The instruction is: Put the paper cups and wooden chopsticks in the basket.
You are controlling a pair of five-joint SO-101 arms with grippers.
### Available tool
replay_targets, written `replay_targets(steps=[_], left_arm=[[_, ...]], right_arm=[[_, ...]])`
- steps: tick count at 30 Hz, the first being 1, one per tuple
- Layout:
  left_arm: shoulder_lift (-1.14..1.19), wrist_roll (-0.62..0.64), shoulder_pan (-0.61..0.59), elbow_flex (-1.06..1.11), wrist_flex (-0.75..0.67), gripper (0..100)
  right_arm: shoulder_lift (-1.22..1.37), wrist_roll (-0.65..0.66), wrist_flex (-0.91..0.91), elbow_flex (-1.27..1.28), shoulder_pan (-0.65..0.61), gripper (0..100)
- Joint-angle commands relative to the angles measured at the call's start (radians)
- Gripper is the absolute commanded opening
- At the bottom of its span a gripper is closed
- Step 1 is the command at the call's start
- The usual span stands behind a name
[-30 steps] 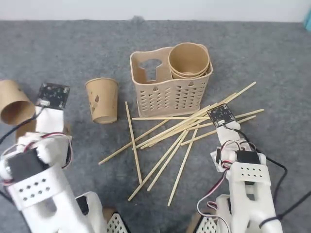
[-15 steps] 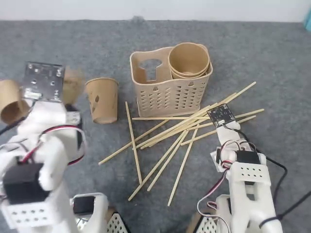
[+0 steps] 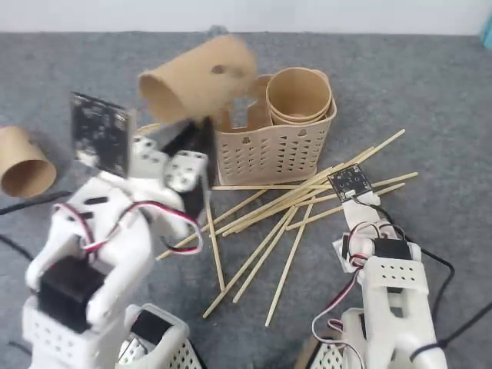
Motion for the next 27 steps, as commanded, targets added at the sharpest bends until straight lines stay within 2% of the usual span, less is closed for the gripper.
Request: replay_targets(steps=[1,4,11,21,27], left_arm=[[0.080,-0.032,0.044,-0.041,-0.118,1],[0.198,-0.032,0.043,-0.068,-0.153,1],[0.442,-0.032,0.051,-0.219,-0.137,1],[0.649,-0.040,0.052,-0.444,0.074,1],[0.727,-0.055,0.063,-0.522,0.115,1]], right_arm=[[-0.025,0.011,0.002,-0.008,-0.012,0.8],[-0.025,0.011,-0.001,-0.008,-0.012,0.8],[-0.025,0.011,-0.002,-0.008,-0.013,0.8],[-0.025,0.011,-0.004,-0.008,-0.041,0.8],[-0.025,0.011,-0.004,-0.006,-0.041,0.8]])
